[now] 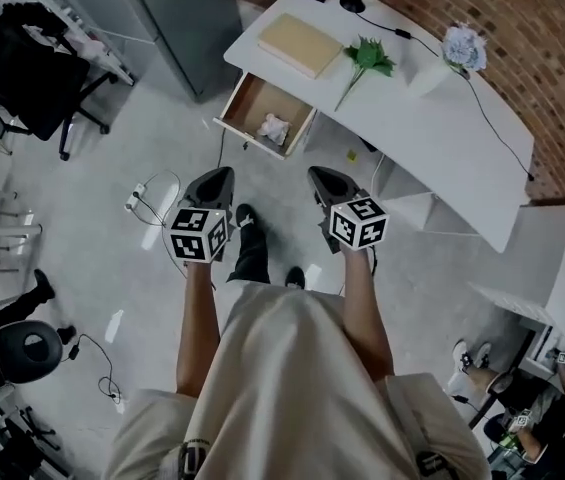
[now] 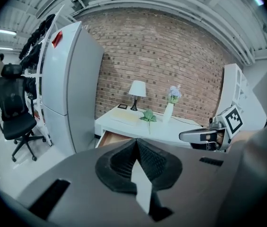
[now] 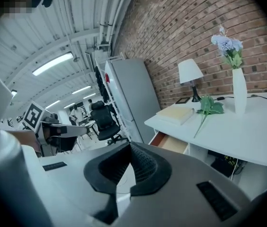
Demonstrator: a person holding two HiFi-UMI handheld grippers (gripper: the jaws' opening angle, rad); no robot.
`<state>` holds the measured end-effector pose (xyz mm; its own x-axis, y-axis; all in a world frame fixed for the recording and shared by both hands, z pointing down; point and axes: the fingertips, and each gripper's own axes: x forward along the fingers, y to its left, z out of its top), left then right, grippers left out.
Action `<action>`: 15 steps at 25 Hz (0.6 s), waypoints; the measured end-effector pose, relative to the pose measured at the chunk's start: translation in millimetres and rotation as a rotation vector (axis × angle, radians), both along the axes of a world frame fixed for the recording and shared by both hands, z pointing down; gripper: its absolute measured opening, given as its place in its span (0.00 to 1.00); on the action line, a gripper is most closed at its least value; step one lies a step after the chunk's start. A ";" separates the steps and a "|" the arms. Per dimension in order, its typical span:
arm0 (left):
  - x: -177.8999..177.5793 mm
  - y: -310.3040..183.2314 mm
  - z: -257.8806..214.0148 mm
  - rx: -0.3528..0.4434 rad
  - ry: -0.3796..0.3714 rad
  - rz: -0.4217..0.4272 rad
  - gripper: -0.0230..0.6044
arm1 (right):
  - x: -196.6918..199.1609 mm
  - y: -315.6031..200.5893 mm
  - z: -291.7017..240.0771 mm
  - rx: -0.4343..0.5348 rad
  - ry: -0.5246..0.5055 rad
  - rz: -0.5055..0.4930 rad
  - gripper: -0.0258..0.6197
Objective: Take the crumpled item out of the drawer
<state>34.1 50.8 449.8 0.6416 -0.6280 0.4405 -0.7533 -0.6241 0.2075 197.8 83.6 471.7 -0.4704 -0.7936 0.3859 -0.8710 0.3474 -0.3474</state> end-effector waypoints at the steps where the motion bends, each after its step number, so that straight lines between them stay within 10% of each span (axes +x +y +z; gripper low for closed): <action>1: 0.9 -8.9 5.9 -0.012 0.000 0.004 0.06 | -0.8 -8.8 5.9 -0.013 0.007 0.001 0.08; 15: -41.1 -111.3 69.2 -0.155 -0.040 0.081 0.06 | -43.9 -135.4 74.5 -0.179 0.280 -0.132 0.08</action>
<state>-7.1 -60.5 519.0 0.6675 -0.4972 0.5543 -0.7113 -0.6460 0.2771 153.9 -51.8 546.2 -0.4205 -0.6415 0.6416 -0.8928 0.4184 -0.1668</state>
